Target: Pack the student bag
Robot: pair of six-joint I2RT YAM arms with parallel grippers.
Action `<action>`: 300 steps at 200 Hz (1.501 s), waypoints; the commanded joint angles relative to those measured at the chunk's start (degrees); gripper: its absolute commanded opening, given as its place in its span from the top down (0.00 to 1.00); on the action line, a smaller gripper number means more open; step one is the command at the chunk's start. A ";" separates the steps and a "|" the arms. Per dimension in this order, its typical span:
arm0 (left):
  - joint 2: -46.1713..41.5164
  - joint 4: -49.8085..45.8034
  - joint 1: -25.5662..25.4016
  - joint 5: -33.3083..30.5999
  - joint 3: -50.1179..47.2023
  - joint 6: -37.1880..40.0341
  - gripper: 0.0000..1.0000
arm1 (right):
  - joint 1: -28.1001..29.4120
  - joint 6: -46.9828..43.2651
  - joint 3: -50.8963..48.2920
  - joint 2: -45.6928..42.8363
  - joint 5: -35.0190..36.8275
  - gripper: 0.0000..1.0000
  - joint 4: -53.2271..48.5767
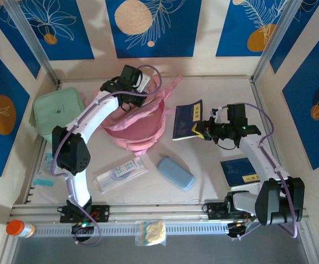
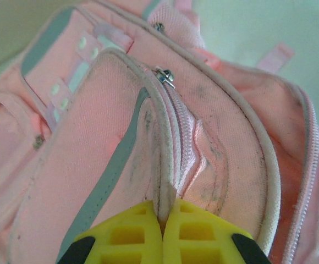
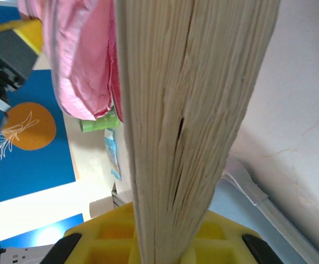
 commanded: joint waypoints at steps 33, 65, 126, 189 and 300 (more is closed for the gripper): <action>-0.06 -6.66 0.33 3.38 12.93 0.63 1.00 | 9.92 6.32 1.25 9.94 -2.05 1.00 17.29; 0.53 -9.25 0.30 4.65 17.34 0.16 1.00 | 16.58 7.45 7.17 19.66 1.28 1.00 25.95; -0.07 -7.86 0.28 7.10 17.58 -2.75 1.00 | 22.39 8.74 24.68 39.68 7.07 0.99 26.60; 0.47 -7.28 0.34 5.16 17.36 -3.33 1.00 | 22.49 4.98 30.36 43.99 15.41 0.70 16.04; -1.39 -4.02 0.33 8.42 12.76 -5.21 1.00 | 27.98 4.54 17.34 33.46 25.67 0.87 11.26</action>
